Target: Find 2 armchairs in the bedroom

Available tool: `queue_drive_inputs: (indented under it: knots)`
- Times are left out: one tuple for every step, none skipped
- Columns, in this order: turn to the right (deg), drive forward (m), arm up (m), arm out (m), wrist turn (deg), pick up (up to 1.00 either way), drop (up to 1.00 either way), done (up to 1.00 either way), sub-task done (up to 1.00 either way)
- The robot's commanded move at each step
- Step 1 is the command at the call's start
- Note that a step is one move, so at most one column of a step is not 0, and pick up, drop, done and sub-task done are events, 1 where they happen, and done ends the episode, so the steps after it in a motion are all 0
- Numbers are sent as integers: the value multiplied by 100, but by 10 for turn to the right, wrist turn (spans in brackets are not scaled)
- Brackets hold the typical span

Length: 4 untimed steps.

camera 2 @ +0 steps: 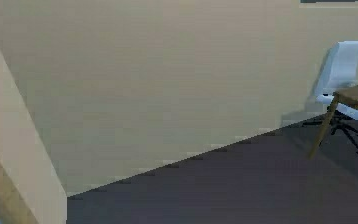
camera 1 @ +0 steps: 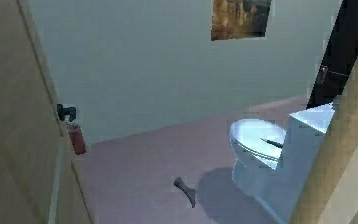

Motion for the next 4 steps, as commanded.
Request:
queue_drive_inputs:
  knots:
    - [0, 100, 0, 0, 0, 0, 0, 0, 0]
    - [0, 55, 0, 0, 0, 0, 0, 0, 0]
    - [210, 0, 0, 0, 0, 0, 0, 0, 0]
    - [0, 25, 0, 0, 0, 0, 0, 0, 0]
